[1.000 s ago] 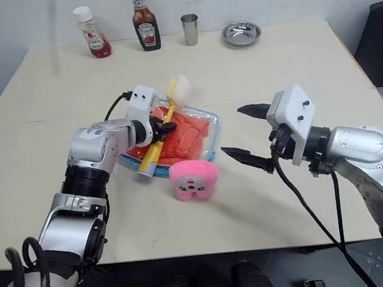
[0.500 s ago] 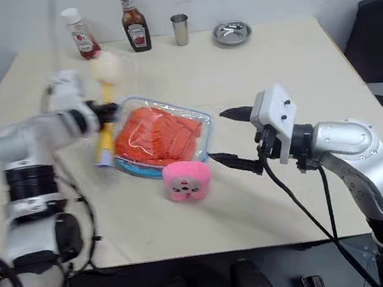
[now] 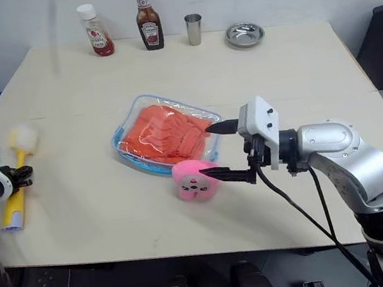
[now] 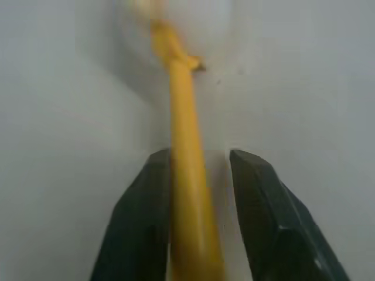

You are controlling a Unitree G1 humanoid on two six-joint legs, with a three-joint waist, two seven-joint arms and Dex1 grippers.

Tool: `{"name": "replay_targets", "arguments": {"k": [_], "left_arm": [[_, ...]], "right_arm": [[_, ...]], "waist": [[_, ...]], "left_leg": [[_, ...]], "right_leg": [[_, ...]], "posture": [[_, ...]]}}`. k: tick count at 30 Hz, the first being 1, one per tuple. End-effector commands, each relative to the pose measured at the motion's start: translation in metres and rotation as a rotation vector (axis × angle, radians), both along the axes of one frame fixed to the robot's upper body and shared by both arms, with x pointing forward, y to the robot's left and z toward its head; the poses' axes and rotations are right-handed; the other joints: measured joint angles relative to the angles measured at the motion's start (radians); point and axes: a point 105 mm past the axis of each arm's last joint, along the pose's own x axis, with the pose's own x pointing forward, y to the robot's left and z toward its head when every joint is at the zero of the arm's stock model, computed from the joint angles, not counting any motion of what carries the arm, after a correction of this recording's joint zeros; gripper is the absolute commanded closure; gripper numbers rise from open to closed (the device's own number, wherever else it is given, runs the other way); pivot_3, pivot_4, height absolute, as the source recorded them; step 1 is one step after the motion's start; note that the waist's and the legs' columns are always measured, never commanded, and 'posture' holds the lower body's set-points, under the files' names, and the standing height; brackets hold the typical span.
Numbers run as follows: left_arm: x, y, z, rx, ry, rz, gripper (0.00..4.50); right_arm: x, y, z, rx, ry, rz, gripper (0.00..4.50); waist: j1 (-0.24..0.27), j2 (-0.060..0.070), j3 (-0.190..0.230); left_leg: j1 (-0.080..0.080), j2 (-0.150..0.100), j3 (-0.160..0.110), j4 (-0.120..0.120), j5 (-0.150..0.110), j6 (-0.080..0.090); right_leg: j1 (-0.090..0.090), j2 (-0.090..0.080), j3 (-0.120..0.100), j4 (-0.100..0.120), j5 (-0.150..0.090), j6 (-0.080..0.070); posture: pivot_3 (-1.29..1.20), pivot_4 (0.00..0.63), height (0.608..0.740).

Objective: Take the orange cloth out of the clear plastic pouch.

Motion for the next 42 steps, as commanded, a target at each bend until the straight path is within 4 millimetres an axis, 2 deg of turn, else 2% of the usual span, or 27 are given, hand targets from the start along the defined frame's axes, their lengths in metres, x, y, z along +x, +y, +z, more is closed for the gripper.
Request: {"name": "replay_targets", "arguments": {"k": [1,4,6,8,13,14,16,19,23,28,37,40,42], "left_arm": [[-0.010,0.011,0.032,0.046,-0.073,0.003,1.66],[-0.020,0.012,0.048,0.085,-0.089,-0.016,0.76],[-0.027,-0.001,0.069,0.089,-0.129,-0.111,0.76],[-0.037,-0.025,0.087,0.114,-0.143,-0.272,0.76],[-0.061,-0.111,0.118,0.243,-0.217,-0.804,0.76],[-0.061,-0.128,0.115,0.269,-0.220,-0.910,0.76],[-0.050,-0.149,0.099,0.347,-0.175,-1.036,0.76],[-0.036,-0.173,0.073,0.515,-0.108,-1.214,0.76],[-0.023,-0.205,0.053,0.640,-0.099,-1.410,0.76],[0.001,-0.214,0.042,0.833,-0.101,-1.487,0.76],[0.021,-0.191,0.040,1.014,-0.080,-1.488,0.76],[0.030,-0.192,0.040,1.046,-0.104,-1.457,0.76],[0.035,-0.193,0.041,1.046,-0.124,-1.436,1.15]], "right_arm": [[-0.003,0.000,0.009,0.011,-0.039,0.010,0.00],[-0.003,-0.004,0.009,0.007,-0.037,0.000,0.00],[-0.003,-0.007,0.008,0.001,-0.034,-0.012,0.00],[-0.003,-0.011,0.008,-0.004,-0.032,-0.026,0.00],[-0.004,-0.018,0.007,-0.004,-0.032,-0.060,0.00],[-0.004,-0.019,0.007,-0.001,-0.030,-0.064,0.00],[-0.004,-0.020,0.005,0.002,-0.028,-0.070,0.00],[-0.006,-0.018,0.006,0.008,-0.036,-0.074,0.00],[-0.010,-0.014,0.009,0.026,-0.053,-0.081,0.00],[-0.016,-0.015,0.005,0.035,-0.039,-0.110,0.00],[-0.021,-0.025,-0.001,0.031,-0.031,-0.186,0.00],[-0.022,-0.027,-0.001,0.034,-0.032,-0.198,0.00],[-0.022,-0.027,-0.001,0.035,-0.031,-0.202,0.00]], "waist": [[-0.003,0.000,0.000],[-0.012,0.000,0.000],[-0.020,0.000,0.000],[-0.026,0.000,0.000],[-0.027,0.001,0.000],[-0.026,0.001,0.000],[-0.023,0.001,0.000],[-0.024,0.002,0.001],[-0.030,0.002,0.001],[-0.028,0.002,0.001],[-0.026,0.002,0.000],[-0.026,0.002,0.000],[-0.025,0.002,0.000]], "left_leg": [[-0.001,0.000,0.000,0.000,0.000,0.000],[-0.002,0.000,0.001,0.000,0.000,0.000],[-0.003,0.000,0.001,0.000,0.000,0.000],[-0.004,0.000,0.001,0.000,0.000,-0.001],[-0.004,0.000,0.001,-0.001,0.000,-0.001],[-0.004,0.000,0.001,-0.001,0.000,-0.001],[-0.003,0.000,0.001,-0.001,0.001,-0.001],[-0.001,-0.001,0.002,-0.001,0.001,0.000],[-0.003,0.000,0.003,-0.001,0.001,0.000],[-0.004,0.001,0.004,-0.001,0.001,0.000],[-0.004,0.000,0.004,0.000,0.001,0.000],[-0.004,0.000,0.004,0.001,0.001,0.000],[-0.004,0.000,0.004,0.001,0.001,0.000]], "right_leg": [[-0.001,0.000,0.000,0.000,0.000,0.000],[-0.004,0.000,0.001,0.002,0.000,0.000],[-0.006,0.000,0.001,0.003,0.000,0.000],[-0.006,0.000,0.001,0.004,0.000,0.000],[-0.006,0.000,0.001,0.001,0.000,0.000],[-0.006,0.000,0.001,0.001,0.000,0.000],[-0.006,0.000,0.002,0.001,0.000,0.000],[-0.004,0.000,0.002,0.001,0.000,0.000],[-0.006,0.002,0.003,0.003,0.000,0.000],[-0.009,0.003,0.004,0.006,0.000,0.000],[-0.009,0.003,0.004,0.006,0.000,0.000],[-0.008,0.003,0.004,0.006,0.000,0.000],[-0.008,0.002,0.004,0.006,0.000,0.000]], "posture": [[0.00,0.150,0.740],[0.00,0.150,0.740],[0.00,0.150,0.740],[0.00,0.150,0.740],[0.00,0.150,0.740],[0.00,0.150,0.740],[0.00,0.150,0.740],[0.00,0.150,0.740],[0.00,0.150,0.740],[0.00,0.150,0.740],[0.00,0.150,0.740],[0.00,0.150,0.740],[0.00,0.150,0.740]]}}
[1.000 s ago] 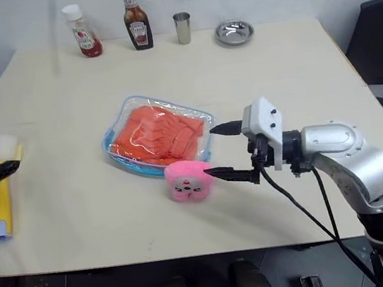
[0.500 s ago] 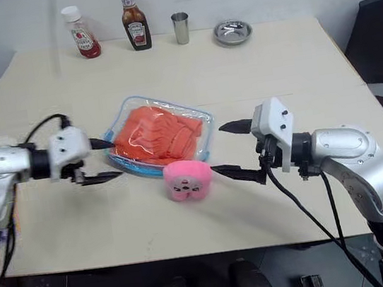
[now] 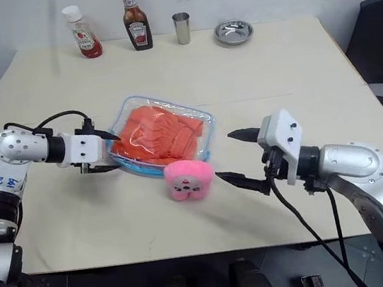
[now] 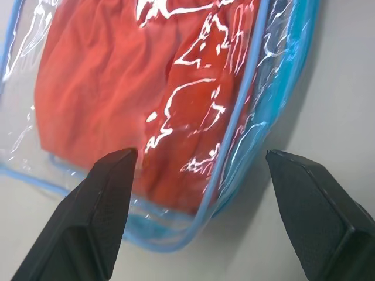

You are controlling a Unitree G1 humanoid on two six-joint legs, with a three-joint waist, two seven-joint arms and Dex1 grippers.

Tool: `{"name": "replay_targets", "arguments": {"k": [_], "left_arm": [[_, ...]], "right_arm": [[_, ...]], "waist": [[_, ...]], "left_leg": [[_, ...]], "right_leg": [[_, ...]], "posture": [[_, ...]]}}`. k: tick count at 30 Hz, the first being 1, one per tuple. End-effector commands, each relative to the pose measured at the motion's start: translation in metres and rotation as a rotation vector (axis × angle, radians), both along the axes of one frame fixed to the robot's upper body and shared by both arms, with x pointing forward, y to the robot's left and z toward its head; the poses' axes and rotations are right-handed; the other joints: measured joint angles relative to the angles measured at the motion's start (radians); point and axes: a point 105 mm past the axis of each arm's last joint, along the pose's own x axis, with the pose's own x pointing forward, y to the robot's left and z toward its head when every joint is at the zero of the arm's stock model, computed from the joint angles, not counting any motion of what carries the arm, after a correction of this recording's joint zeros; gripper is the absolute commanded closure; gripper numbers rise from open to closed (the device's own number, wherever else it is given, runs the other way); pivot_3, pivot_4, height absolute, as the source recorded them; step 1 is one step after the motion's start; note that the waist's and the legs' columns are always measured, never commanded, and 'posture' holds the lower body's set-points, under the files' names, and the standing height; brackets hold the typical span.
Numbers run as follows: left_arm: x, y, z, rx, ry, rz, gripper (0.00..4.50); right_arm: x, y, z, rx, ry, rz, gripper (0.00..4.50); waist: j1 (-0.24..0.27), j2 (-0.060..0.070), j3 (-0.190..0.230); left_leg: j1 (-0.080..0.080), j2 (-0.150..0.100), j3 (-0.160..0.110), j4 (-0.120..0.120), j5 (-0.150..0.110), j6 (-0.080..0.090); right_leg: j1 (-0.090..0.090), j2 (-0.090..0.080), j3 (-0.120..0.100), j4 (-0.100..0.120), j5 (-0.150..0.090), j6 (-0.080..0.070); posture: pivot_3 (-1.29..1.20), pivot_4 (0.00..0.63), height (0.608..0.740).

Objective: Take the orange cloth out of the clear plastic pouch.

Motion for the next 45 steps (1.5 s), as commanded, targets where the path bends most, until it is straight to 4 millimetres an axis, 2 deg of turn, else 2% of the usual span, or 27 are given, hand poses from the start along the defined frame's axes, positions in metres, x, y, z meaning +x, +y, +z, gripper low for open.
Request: {"name": "replay_targets", "arguments": {"k": [1,7,11,12,18,22,25,28,35,39,41,45], "left_arm": [[0.008,-0.002,0.007,-0.005,-0.053,0.008,1.34],[0.000,0.009,-0.003,-0.017,0.006,0.032,3.15],[-0.017,0.008,-0.011,-0.068,0.102,0.066,4.37],[-0.024,0.006,-0.013,-0.082,0.131,0.085,4.44],[-0.066,-0.024,-0.014,-0.135,0.196,0.157,4.44],[-0.072,-0.029,-0.017,-0.108,0.164,0.199,4.44],[-0.068,-0.023,-0.027,-0.103,0.129,0.257,4.44],[-0.064,-0.020,-0.029,-0.146,0.110,0.297,3.91],[-0.065,-0.021,-0.028,-0.227,0.107,0.315,1.92],[-0.074,-0.016,-0.015,-0.316,0.123,0.347,1.92],[-0.091,-0.027,-0.004,-0.396,0.183,0.270,1.92],[-0.124,-0.046,0.023,-0.546,0.305,0.124,1.89]], "right_arm": [[-0.007,0.001,0.010,-0.002,-0.050,0.010,0.00],[-0.007,-0.001,0.008,-0.022,-0.038,0.010,0.00],[-0.006,-0.002,0.005,-0.037,-0.022,0.011,0.00],[-0.007,-0.003,0.003,-0.044,-0.013,0.013,0.00],[-0.015,-0.009,-0.011,-0.090,0.063,0.027,0.00],[-0.019,-0.012,-0.018,-0.092,0.109,0.030,0.00],[-0.020,-0.012,-0.027,-0.095,0.130,0.031,0.00],[-0.017,-0.007,-0.034,-0.093,0.140,0.037,0.00],[-0.007,0.002,-0.041,-0.053,0.171,0.052,0.00],[-0.007,0.013,-0.051,-0.025,0.212,0.094,0.00],[-0.002,0.020,-0.057,-0.014,0.234,0.109,0.00],[0.006,0.032,-0.061,0.004,0.241,0.147,0.88]], "waist": [[0.000,0.000,0.000],[-0.003,0.000,0.000],[-0.005,0.000,0.000],[-0.007,0.000,0.000],[-0.001,0.000,0.000],[0.002,0.000,0.000],[0.002,0.000,0.000],[-0.002,0.000,0.000],[0.000,0.000,0.000],[-0.003,0.000,0.000],[-0.002,0.000,0.000],[-0.002,0.000,0.000]], "left_leg": [[0.000,0.000,0.000,0.000,0.000,0.000],[0.000,0.000,0.000,0.000,0.000,0.000],[0.001,0.000,0.000,0.000,0.000,0.000],[0.001,0.001,0.000,0.000,0.000,0.000],[0.001,0.001,-0.001,0.000,0.000,0.000],[0.001,0.000,-0.001,0.001,0.000,0.000],[0.002,0.000,-0.001,0.001,-0.001,0.002],[0.002,0.000,-0.001,0.001,-0.002,0.004],[0.003,0.000,-0.001,0.001,-0.002,0.004],[0.003,0.001,-0.001,0.001,-0.002,0.004],[0.003,0.001,-0.001,0.001,-0.002,0.004],[0.002,0.001,-0.001,0.001,-0.002,0.003]], "right_leg": [[0.000,0.000,0.000,0.000,0.000,0.000],[0.000,0.000,0.000,0.002,0.000,0.000],[0.000,0.000,0.000,0.002,0.000,0.000],[0.000,0.000,0.000,0.002,0.000,0.000],[0.001,0.000,0.000,0.002,0.000,0.000],[0.003,0.000,0.000,0.001,0.000,0.000],[0.003,0.000,0.000,0.000,0.000,0.000],[0.003,0.001,0.001,0.000,0.000,0.000],[0.003,0.001,0.001,0.000,0.000,0.000],[0.003,0.001,0.001,0.001,0.000,0.000],[0.003,0.001,0.000,0.000,0.000,0.000],[0.003,0.000,0.000,0.001,0.000,0.000]], "posture": [[0.00,0.150,0.740],[0.00,0.150,0.740],[0.00,0.150,0.740],[0.00,0.150,0.740],[0.00,0.150,0.740],[0.00,0.150,0.740],[0.00,0.150,0.740],[0.00,0.150,0.740],[0.00,0.150,0.740],[0.00,0.150,0.740],[0.00,0.150,0.740],[0.00,0.150,0.740]]}}
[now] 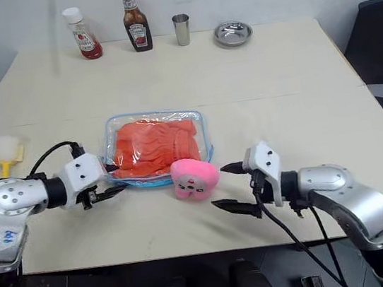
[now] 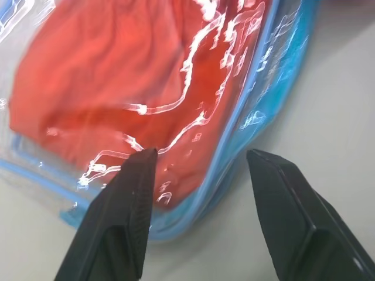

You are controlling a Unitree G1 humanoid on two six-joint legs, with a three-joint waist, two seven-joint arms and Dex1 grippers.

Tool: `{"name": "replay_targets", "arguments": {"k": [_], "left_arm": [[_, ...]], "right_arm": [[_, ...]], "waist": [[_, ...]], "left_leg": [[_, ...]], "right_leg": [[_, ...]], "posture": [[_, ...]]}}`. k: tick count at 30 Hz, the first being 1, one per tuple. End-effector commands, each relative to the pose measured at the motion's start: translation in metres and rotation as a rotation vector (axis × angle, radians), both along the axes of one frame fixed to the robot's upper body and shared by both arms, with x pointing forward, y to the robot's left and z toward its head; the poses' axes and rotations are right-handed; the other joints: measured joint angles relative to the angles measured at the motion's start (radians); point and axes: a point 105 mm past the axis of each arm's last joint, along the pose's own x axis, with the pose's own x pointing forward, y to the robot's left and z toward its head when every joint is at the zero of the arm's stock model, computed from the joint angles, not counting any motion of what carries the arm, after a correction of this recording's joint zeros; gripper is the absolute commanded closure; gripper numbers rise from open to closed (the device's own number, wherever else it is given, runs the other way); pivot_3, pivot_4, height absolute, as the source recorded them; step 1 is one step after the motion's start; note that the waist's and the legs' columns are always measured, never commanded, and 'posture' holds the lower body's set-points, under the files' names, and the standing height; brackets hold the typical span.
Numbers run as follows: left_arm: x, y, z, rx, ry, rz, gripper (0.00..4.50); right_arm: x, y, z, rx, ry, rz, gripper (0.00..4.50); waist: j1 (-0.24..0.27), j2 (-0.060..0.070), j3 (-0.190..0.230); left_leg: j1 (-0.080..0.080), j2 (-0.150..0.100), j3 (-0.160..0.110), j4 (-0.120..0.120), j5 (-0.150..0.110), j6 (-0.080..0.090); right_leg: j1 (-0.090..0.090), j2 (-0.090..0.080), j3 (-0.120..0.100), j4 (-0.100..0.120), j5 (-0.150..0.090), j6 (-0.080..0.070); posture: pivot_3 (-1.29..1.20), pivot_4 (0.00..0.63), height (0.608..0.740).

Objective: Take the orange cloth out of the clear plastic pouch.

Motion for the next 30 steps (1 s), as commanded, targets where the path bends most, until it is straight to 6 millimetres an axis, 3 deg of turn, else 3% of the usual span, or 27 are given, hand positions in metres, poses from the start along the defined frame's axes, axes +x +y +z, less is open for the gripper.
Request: {"name": "replay_targets", "arguments": {"k": [1,11,16,23,26,30], "left_arm": [[-0.025,-0.014,0.030,-0.105,0.005,-0.111,1.89],[-0.020,-0.023,0.031,-0.104,-0.003,-0.092,1.89],[-0.016,-0.042,0.017,-0.055,0.007,-0.190,1.89],[0.013,-0.074,-0.008,0.064,-0.035,-0.360,1.89],[0.016,-0.081,-0.021,0.122,-0.034,-0.432,1.89],[0.013,-0.083,-0.031,0.150,-0.007,-0.490,1.89]], "right_arm": [[0.003,0.010,0.004,0.024,-0.036,0.049,1.24],[-0.002,0.040,0.008,0.052,-0.069,0.192,4.48],[0.001,0.053,0.010,0.055,-0.075,0.214,4.48],[-0.002,0.057,0.009,0.026,-0.062,0.240,4.48],[-0.004,0.057,0.009,0.024,-0.049,0.245,3.92],[-0.004,0.052,0.012,0.013,-0.071,0.231,2.60]], "waist": [[0.001,0.000,0.000],[-0.001,0.000,0.000],[-0.001,0.000,0.000],[0.002,0.000,0.000],[0.000,0.000,0.000],[-0.003,0.000,0.000]], "left_leg": [[0.000,0.000,0.000,0.000,0.000,-0.001],[0.002,0.000,0.000,0.000,0.001,-0.003],[0.002,0.000,-0.001,0.000,0.002,-0.003],[0.001,-0.001,-0.001,0.001,0.002,-0.003],[0.001,-0.001,-0.001,0.001,0.002,-0.003],[0.001,-0.001,0.000,0.001,0.002,-0.003]], "right_leg": [[0.000,0.000,0.000,-0.001,0.000,0.000],[0.001,0.001,0.000,-0.001,0.000,0.000],[0.001,0.001,0.000,-0.001,0.000,0.000],[0.001,0.000,0.000,-0.001,0.000,0.000],[0.001,0.001,0.000,-0.001,0.000,0.000],[0.001,0.001,0.000,0.000,0.000,0.000]], "posture": [[0.00,0.150,0.740],[0.00,0.150,0.740],[0.00,0.150,0.740],[0.00,0.150,0.740],[0.00,0.150,0.740],[0.00,0.150,0.740]]}}
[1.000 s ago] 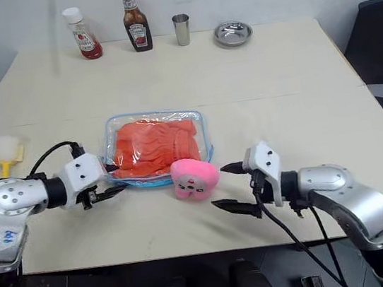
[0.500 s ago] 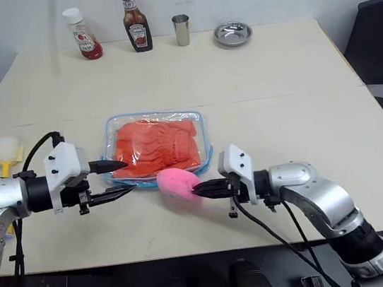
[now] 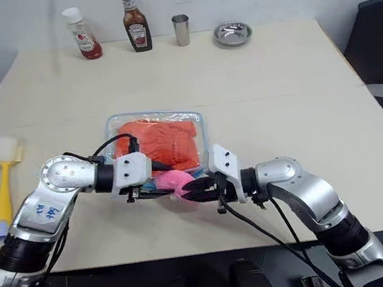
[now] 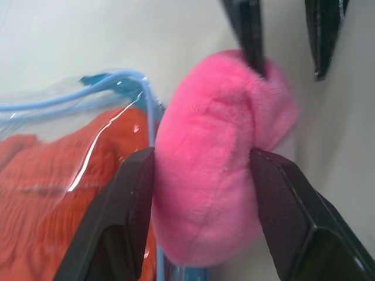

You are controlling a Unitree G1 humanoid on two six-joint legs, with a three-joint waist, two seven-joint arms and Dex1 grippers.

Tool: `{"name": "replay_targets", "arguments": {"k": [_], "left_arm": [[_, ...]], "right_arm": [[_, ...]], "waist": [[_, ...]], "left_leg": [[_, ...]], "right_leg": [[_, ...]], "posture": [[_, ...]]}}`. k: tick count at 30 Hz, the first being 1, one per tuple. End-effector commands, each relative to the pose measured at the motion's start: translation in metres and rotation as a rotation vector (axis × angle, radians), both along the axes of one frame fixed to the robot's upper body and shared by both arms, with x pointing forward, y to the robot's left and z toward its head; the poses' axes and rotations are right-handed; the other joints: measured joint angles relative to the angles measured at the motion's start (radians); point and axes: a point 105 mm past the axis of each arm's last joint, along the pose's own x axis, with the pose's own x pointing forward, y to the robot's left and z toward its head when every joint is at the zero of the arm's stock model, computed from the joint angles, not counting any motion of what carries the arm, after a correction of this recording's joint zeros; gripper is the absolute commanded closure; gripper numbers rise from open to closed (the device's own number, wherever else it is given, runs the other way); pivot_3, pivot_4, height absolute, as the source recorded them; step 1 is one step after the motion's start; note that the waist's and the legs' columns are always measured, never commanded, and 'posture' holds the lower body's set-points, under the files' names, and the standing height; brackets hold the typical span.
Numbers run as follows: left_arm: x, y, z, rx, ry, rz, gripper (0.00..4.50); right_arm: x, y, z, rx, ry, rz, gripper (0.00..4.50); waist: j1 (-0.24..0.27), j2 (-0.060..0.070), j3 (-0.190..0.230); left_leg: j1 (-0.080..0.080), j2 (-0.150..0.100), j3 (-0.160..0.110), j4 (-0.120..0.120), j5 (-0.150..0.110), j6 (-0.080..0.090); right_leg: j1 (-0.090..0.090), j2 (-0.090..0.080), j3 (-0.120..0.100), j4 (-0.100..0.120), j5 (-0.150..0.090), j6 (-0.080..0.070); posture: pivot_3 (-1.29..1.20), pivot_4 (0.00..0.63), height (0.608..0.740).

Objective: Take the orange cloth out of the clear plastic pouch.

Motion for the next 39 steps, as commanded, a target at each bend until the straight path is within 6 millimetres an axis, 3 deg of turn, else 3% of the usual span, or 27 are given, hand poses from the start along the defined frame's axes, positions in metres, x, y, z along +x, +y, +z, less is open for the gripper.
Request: {"name": "replay_targets", "arguments": {"k": [1,3,4,8,11,14,18,25,33,34,39], "left_arm": [[-0.001,0.001,-0.008,0.045,0.008,-0.041,1.89],[-0.001,0.002,-0.009,0.049,0.022,-0.050,1.89],[0.000,0.003,-0.009,0.050,0.025,-0.053,1.89],[-0.002,0.008,-0.006,0.048,0.037,-0.074,3.07],[-0.001,0.010,-0.006,0.042,0.040,-0.064,3.93],[0.001,0.014,-0.007,0.056,0.030,-0.042,4.48],[0.002,0.015,-0.008,0.054,0.021,-0.017,4.50],[0.000,0.015,-0.009,0.049,0.006,0.008,4.50],[-0.003,0.022,-0.007,0.050,-0.007,0.047,4.50],[-0.003,0.024,-0.007,0.051,-0.008,0.054,4.50],[-0.004,0.042,-0.004,0.053,-0.011,0.131,4.50]], "right_arm": [[-0.005,-0.003,0.014,0.004,-0.070,0.014,2.21],[-0.003,-0.010,0.021,-0.019,-0.129,-0.001,1.63],[-0.003,-0.015,0.026,-0.024,-0.154,-0.011,1.63],[0.010,-0.037,0.045,-0.055,-0.266,-0.084,1.58],[0.037,-0.049,0.039,-0.197,-0.490,-0.141,1.58],[0.055,-0.048,0.023,-0.267,-0.618,-0.133,1.58],[0.062,-0.034,0.007,-0.293,-0.735,-0.057,1.58],[0.074,-0.022,0.005,-0.261,-0.796,-0.049,1.58],[0.078,-0.029,-0.002,-0.287,-0.788,0.002,4.27],[0.079,-0.029,-0.002,-0.291,-0.788,0.006,4.47],[0.084,-0.030,0.003,-0.295,-0.810,0.020,4.47]], "waist": [[0.003,0.000,0.000],[0.004,0.000,0.000],[0.005,0.000,0.000],[0.007,0.000,0.000],[0.005,0.000,0.000],[0.001,0.000,0.000],[0.001,0.000,0.000],[0.001,0.000,0.000],[0.001,0.000,0.000],[-0.001,0.000,0.000],[-0.010,0.000,0.000]], "left_leg": [[0.000,0.000,0.000,0.000,0.000,0.000],[0.000,0.000,0.000,0.001,0.000,0.000],[0.000,0.000,0.000,0.002,0.000,0.000],[-0.001,0.000,0.000,0.003,0.000,0.001],[0.000,0.000,0.000,0.003,0.000,0.001],[0.000,0.000,0.000,0.003,0.000,0.001],[0.000,0.000,0.001,0.003,0.000,0.001],[0.000,0.000,0.001,0.004,0.000,0.000],[0.000,0.000,0.001,0.004,0.000,0.000],[0.000,0.000,0.001,0.004,0.000,0.000],[0.000,0.001,0.001,0.004,0.000,0.000]], "right_leg": [[0.000,0.000,0.000,0.000,0.000,0.000],[0.000,0.000,0.000,-0.001,0.000,0.000],[0.000,-0.001,0.000,-0.001,0.000,0.000],[0.000,-0.001,0.000,-0.001,0.000,0.000],[0.001,-0.001,0.000,-0.001,0.000,0.000],[0.001,0.000,0.000,-0.001,0.000,0.000],[0.000,0.000,0.000,0.000,0.000,0.000],[0.000,0.000,0.000,0.000,0.000,0.000],[0.000,-0.001,0.000,0.000,0.000,0.000],[0.000,-0.001,0.000,0.000,0.000,0.000],[0.000,0.000,0.000,0.001,0.000,0.000]], "posture": [[0.00,0.150,0.740],[0.00,0.150,0.740],[0.00,0.150,0.740],[0.00,0.150,0.740],[0.00,0.150,0.740],[0.00,0.150,0.740],[0.00,0.150,0.740],[0.00,0.150,0.740],[0.00,0.150,0.740],[0.00,0.150,0.740],[0.00,0.150,0.740]]}}
